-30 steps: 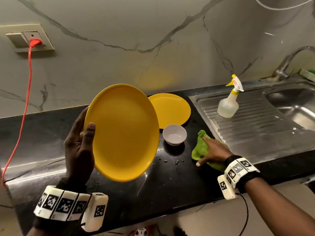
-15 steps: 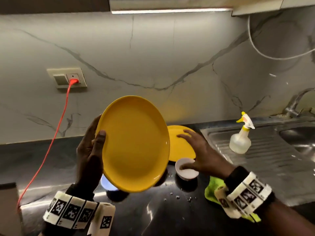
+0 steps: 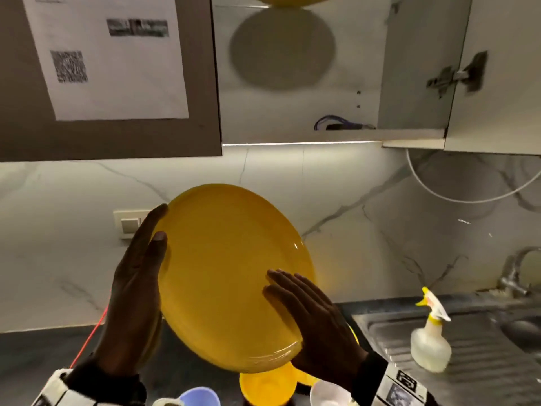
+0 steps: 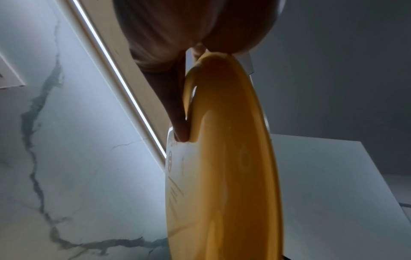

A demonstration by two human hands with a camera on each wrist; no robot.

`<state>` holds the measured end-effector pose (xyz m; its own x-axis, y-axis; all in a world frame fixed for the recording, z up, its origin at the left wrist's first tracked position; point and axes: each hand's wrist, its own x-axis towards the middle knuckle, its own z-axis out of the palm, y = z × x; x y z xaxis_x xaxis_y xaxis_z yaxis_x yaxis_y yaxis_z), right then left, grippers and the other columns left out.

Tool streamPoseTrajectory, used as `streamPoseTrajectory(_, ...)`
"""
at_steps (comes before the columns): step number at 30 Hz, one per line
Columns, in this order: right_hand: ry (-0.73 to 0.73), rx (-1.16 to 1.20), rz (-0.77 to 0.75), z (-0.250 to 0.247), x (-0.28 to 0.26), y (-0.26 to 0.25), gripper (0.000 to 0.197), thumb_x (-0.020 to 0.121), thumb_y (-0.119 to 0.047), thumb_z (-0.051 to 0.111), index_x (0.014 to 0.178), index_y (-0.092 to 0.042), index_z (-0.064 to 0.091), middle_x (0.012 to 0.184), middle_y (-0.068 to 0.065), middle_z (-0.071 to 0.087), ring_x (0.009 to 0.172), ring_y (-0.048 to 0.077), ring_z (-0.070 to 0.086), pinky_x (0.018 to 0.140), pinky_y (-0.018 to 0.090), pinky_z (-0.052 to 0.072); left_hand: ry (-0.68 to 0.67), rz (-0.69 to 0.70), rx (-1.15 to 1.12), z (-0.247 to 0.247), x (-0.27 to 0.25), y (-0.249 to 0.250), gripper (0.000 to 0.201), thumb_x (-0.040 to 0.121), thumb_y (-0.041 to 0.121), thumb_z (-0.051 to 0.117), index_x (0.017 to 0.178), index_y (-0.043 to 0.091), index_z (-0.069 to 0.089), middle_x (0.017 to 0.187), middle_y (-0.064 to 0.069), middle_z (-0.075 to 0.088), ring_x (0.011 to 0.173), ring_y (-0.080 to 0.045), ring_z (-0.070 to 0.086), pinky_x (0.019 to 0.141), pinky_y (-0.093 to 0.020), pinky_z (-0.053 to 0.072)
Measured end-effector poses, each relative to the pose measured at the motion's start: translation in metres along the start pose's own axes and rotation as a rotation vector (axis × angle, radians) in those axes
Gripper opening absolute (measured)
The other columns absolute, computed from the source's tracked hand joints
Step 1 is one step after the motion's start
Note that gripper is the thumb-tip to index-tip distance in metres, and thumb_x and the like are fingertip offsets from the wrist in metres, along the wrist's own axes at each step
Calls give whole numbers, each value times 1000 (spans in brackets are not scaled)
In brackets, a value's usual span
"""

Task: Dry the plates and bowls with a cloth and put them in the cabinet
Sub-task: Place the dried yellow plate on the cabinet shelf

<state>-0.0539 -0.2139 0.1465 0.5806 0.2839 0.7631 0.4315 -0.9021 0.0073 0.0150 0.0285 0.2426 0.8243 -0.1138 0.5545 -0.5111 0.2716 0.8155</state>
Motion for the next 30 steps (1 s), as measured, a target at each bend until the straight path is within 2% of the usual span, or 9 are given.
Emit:
streamPoseTrajectory(4, 105, -15, -52, -19, 15, 9, 58, 87, -36, 68, 139, -25, 45, 148, -7, 45, 141, 6, 36, 117, 29, 30, -57, 18, -7, 4, 11, 12, 58, 85, 67, 52, 139, 49, 44, 140, 20, 51, 118, -11, 58, 87, -40, 56)
streamPoseTrajectory(6, 172, 34, -59, -33, 19, 10, 59, 80, -19, 75, 133, -25, 52, 143, -9, 51, 136, 4, 44, 113, 27, 37, -116, 49, -8, 6, 15, 17, 98, 57, 89, 63, 143, 44, 43, 131, 17, 60, 105, -13, 68, 66, -26, 60)
streamPoseTrajectory(8, 281, 138, -15, -53, 26, 6, 41, 82, -14, 69, 120, -25, 61, 131, -10, 62, 124, 4, 56, 101, 30, 50, -140, 64, -31, 11, 19, 23, 117, 43, 95, 63, 145, 41, 42, 117, 16, 70, 95, -15, 73, 59, -26, 59)
streamPoseTrajectory(12, 454, 234, 98, -106, 50, -11, 16, 82, -32, 69, 92, -36, 57, 96, -35, 64, 86, -18, 60, 72, 5, 47, -139, 236, 119, 33, 29, 26, 87, 66, 85, 58, 143, 61, 26, 118, 22, 69, 100, -11, 72, 77, -31, 60)
streamPoseTrajectory(15, 540, 303, 195, -145, 75, -13, 22, 76, -50, 67, 87, -38, 53, 85, -27, 64, 69, -11, 61, 55, 5, 43, -166, 419, 418, 49, 39, 19, 90, 74, 67, 62, 145, 65, 7, 148, 27, 41, 129, 7, 47, 100, -30, 45)
streamPoseTrajectory(18, 574, 653, 254, -177, 100, -2, 51, 62, -65, 75, 108, -52, 58, 106, -31, 66, 94, -2, 67, 68, 13, 54, -194, 571, 567, 63, 56, 17, 106, 71, 66, 70, 151, 55, 1, 162, 24, 9, 147, -3, 21, 113, -42, 30)
streamPoseTrajectory(20, 619, 826, 317, -197, 118, 5, 64, 57, -66, 79, 114, -47, 57, 110, -23, 69, 101, 6, 68, 72, 22, 57, -224, 732, 692, 74, 69, 24, 112, 70, 70, 71, 155, 44, 2, 166, 13, -1, 153, -13, 8, 115, -52, 24)
streamPoseTrajectory(24, 663, 1093, 404, -231, 151, 4, 50, 78, -27, 64, 127, -29, 52, 121, -3, 68, 109, 25, 67, 84, 42, 58, -191, 1033, 939, 101, 89, 50, 112, 71, 54, 73, 158, 32, 6, 167, -7, 3, 153, -34, 2, 112, -72, 13)
streamPoseTrajectory(30, 663, 1250, 365, -268, 179, 3, 46, 95, -25, 56, 139, -24, 46, 126, 1, 67, 110, 25, 67, 86, 48, 58, -33, 1316, 996, 117, 126, 89, 108, 78, 15, 79, 158, 30, 8, 165, -10, 12, 152, -36, 9, 116, -69, 6)
